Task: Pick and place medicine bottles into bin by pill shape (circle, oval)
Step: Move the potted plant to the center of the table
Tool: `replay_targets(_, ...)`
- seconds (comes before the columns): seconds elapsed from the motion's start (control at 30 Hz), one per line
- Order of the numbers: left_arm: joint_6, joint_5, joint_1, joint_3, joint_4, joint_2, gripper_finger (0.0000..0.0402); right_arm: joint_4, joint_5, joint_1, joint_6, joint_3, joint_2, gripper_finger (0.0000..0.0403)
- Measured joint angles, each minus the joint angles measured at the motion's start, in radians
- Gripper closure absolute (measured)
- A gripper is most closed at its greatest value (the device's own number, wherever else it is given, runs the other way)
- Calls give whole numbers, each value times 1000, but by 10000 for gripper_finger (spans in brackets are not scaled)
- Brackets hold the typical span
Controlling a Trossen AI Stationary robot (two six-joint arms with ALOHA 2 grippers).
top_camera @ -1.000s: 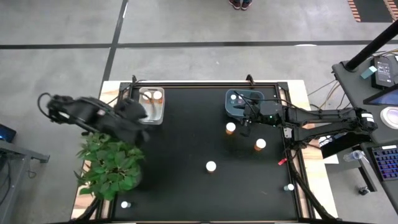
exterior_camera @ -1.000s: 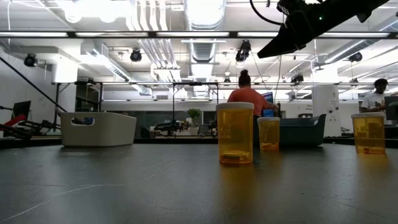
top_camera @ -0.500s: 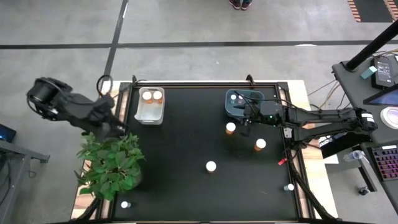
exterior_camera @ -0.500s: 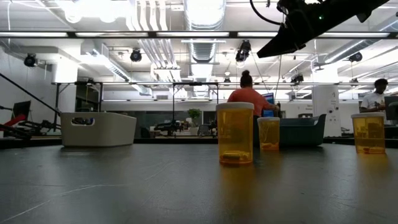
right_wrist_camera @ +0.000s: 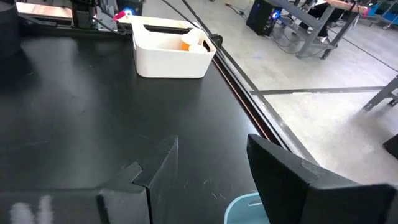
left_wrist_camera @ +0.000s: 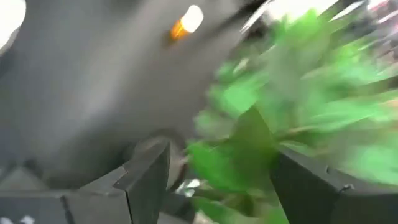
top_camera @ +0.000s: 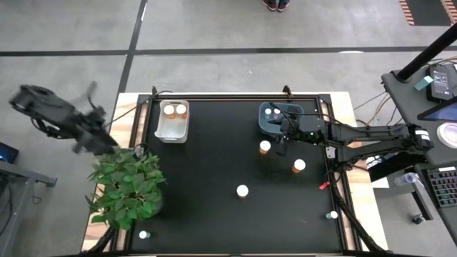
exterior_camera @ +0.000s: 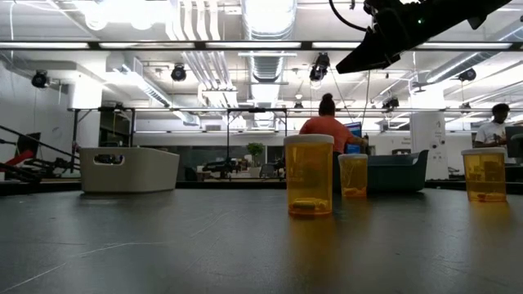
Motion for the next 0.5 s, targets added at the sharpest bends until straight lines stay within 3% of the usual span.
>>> replay_targets(0.23,-1,364,-1,-298,5,-12,156,4,0,0,10,0,0,218)
replay_targets(0.37,-8,444,-1,-383,5,-7,156,7,0,0,10,0,7,218)
replay_targets(0.5,-2,444,-1,-407,7,-11,156,6,0,0,10,0,14,218)
